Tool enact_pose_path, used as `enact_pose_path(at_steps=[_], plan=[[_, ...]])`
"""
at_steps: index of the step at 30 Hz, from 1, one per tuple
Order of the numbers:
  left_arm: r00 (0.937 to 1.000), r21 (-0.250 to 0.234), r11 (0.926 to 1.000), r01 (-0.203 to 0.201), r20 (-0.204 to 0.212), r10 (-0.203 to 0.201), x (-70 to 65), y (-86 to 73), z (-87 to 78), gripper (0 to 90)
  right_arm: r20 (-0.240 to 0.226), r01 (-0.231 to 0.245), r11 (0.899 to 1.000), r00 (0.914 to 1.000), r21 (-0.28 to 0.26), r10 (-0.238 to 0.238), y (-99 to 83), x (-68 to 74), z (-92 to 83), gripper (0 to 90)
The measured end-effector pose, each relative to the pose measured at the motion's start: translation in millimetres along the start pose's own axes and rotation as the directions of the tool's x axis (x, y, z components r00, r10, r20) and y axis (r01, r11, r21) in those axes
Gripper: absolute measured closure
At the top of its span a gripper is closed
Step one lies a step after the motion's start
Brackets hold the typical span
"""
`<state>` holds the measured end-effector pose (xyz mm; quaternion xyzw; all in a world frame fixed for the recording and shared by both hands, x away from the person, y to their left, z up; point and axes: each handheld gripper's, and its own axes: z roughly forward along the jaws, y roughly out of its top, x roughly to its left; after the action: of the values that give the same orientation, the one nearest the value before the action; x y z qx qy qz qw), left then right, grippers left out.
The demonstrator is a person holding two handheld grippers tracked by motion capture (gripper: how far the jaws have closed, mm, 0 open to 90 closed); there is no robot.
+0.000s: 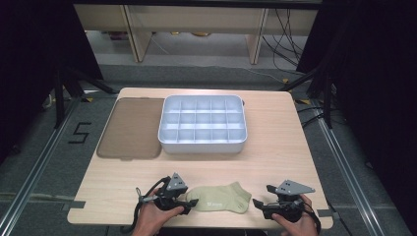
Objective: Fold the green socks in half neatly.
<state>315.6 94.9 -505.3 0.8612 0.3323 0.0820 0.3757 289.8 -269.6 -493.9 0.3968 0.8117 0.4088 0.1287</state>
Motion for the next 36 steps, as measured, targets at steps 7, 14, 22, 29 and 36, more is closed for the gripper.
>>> enact_pose_path(at_steps=[7,14,22,29,36], plan=[[0.9998,0.011,0.9997,-0.020,-0.010,0.020,-1.4,-1.4,4.3,53.8,-0.045,0.016,1.000,0.9989,0.008,-0.016,1.3,0.3,1.6,26.2],[0.9999,-0.031,0.9995,0.004,-0.012,-0.004,-1.4,-5.3,4.5,74.8,-0.039,-0.014,1.000,0.9991,0.001,0.014,1.1,4.3,0.8,25.9],[0.9999,-0.039,0.9992,0.009,-0.010,-0.009,0.6,-6.2,1.3,83.6,-0.068,0.011,1.000,0.9976,-0.009,-0.011,1.9,2.7,1.2,26.0],[0.9999,-0.033,0.9995,-0.001,-0.013,0.001,7.2,-5.8,-10.3,83.9,-0.101,0.022,1.000,0.9946,-0.014,-0.024,3.6,4.3,2.9,27.1],[0.9997,-0.019,0.9996,-0.022,-0.012,0.022,15.1,-6.6,-23.2,83.9,-0.151,0.059,0.996,0.9862,-0.061,-0.067,9.2,16.0,6.1,51.5]])
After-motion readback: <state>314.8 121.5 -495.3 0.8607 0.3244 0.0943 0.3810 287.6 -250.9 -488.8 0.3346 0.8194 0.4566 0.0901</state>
